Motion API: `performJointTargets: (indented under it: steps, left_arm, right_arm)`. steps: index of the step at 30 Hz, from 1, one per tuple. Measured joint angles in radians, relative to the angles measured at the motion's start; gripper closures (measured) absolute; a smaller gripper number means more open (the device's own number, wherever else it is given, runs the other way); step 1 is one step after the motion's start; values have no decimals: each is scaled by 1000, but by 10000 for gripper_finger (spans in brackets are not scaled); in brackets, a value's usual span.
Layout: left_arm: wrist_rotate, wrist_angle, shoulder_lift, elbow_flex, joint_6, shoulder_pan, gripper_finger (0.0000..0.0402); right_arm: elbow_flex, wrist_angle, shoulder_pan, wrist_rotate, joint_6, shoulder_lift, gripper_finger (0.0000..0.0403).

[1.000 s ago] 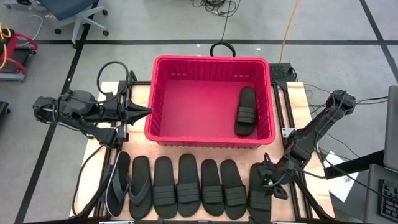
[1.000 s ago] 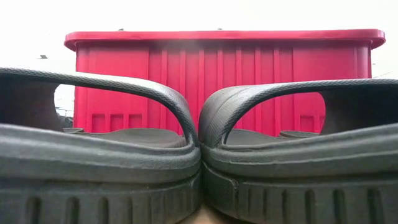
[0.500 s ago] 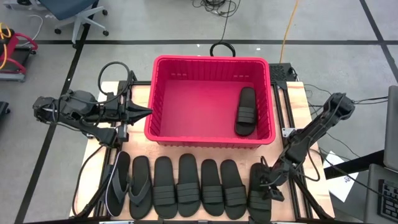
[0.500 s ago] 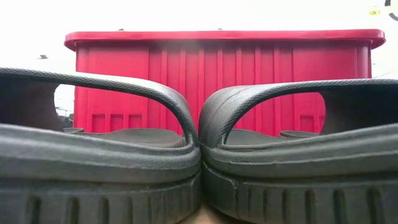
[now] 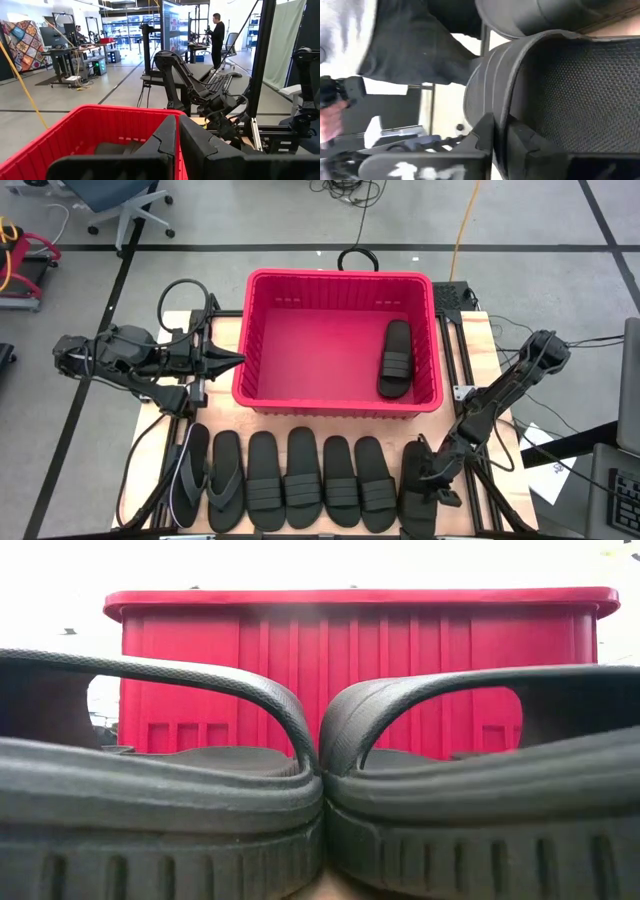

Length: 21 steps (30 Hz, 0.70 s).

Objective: Pick and place slides into bin
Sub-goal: Put the black slide into the red bin

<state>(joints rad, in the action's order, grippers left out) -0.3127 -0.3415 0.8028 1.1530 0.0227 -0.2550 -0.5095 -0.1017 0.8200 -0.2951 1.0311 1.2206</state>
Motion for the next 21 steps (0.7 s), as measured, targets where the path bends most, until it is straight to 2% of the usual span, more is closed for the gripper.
performJointTargets:
  steps: [5,12,17,21]
  left_arm:
    - [-1,1,0,0,4,0,378]
    - [0,1,0,0,6,0,378]
    - [0,1,0,0,6,0,378]
    - [7,1,0,0,34,0,378]
  right_arm:
    - [-1,-73,3,-74,57,-60,396]
    - [-76,-51,26,-72,109,-107,398]
    - [-281,171,44,-75,43,-100,400]
    - [-518,536,16,-74,-133,-100,400]
